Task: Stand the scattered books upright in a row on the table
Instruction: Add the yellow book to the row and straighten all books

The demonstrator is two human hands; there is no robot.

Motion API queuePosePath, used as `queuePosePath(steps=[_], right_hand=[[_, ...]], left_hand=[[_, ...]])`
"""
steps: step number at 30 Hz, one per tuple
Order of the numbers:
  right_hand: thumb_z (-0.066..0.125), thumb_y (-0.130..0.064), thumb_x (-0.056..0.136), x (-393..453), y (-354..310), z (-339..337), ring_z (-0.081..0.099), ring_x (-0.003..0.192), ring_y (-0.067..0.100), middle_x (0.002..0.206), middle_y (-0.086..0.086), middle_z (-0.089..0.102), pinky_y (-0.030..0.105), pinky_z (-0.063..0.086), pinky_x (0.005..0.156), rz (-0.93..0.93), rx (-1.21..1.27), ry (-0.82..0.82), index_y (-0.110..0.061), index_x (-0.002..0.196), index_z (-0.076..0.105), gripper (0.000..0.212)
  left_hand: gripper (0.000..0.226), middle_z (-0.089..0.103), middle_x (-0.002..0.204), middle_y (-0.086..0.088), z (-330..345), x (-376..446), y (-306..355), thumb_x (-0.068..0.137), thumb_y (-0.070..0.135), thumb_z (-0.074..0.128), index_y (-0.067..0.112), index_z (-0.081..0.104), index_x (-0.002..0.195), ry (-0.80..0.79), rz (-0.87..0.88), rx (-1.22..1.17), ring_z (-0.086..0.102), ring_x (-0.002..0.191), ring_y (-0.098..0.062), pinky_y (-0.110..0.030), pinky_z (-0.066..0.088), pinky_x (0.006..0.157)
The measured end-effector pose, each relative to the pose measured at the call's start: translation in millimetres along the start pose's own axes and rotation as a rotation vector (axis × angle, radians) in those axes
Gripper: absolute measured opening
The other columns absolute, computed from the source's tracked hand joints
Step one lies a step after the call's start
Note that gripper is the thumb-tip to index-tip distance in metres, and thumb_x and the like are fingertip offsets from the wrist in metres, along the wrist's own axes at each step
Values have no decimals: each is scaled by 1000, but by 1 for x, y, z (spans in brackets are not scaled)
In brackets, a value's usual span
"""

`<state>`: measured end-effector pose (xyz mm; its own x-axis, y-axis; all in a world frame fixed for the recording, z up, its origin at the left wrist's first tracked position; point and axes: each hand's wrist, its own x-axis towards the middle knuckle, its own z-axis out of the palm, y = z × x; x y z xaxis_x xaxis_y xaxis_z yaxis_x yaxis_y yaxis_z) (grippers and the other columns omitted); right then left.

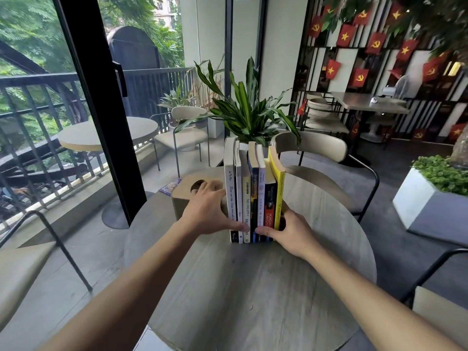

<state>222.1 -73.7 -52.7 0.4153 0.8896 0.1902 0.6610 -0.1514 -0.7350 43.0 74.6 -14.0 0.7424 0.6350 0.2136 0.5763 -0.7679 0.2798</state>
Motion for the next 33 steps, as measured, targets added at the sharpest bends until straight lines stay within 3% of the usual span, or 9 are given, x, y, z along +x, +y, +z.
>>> queuePosePath(steps=[3, 6, 11, 15, 20, 27, 33], right_hand=[[78, -59, 70, 1, 3, 1, 62, 112, 13, 126, -7, 66, 30, 51, 92, 20, -17, -4, -31, 133, 50, 74], [77, -62, 69, 1, 4, 1, 63, 112, 14, 125, -6, 67, 31, 52, 91, 28, -23, -2, -30, 133, 51, 76], [78, -57, 71, -3, 1, 1, 62, 114, 15, 127, -6, 66, 30, 51, 92, 35, -9, -2, -29, 134, 49, 75], [79, -49, 74, -6, 0, -2, 62, 114, 16, 127, -4, 66, 31, 51, 94, 46, 10, -2, -27, 131, 52, 68], [78, -41, 78, -4, 0, -8, 62, 110, 13, 127, -1, 67, 22, 45, 87, 65, 1, -55, -22, 129, 54, 59], [73, -37, 84, -3, -4, -10, 60, 120, 17, 133, 0, 64, 27, 46, 97, 56, -36, -88, -22, 135, 51, 57], [68, -39, 89, -2, -5, -17, 54, 128, 18, 138, 0, 60, 34, 43, 105, 91, -131, -139, -21, 135, 54, 52]], left_hand=[[88, 46, 143, 3, 4, 1, 5, 52, 81, 73, 36, 63, 126, 17, 34, -86, 37, 134, -19, -44, 31, 112], [102, 50, 138, 6, 8, -1, 6, 47, 83, 73, 29, 56, 132, 48, 21, -151, 42, 128, -14, -42, 43, 107], [102, 50, 137, 2, 3, -10, 15, 54, 57, 90, 20, 50, 140, 115, 15, -232, 48, 123, -17, -35, 46, 101], [95, 66, 114, 3, 6, -15, 17, 59, 52, 91, 21, 49, 139, 132, 8, -245, 59, 100, -15, -34, 56, 85], [96, 69, 111, 3, 4, -16, 19, 60, 49, 91, 20, 47, 140, 114, 19, -242, 60, 97, -15, -34, 55, 84], [105, 64, 119, 3, 2, -13, 16, 57, 53, 91, 20, 42, 144, 105, -21, -272, 56, 107, -16, -38, 52, 92], [90, 63, 109, 13, -3, -11, 14, 58, 44, 94, 22, 51, 134, 103, 14, -302, 54, 98, -8, -23, 47, 83]])
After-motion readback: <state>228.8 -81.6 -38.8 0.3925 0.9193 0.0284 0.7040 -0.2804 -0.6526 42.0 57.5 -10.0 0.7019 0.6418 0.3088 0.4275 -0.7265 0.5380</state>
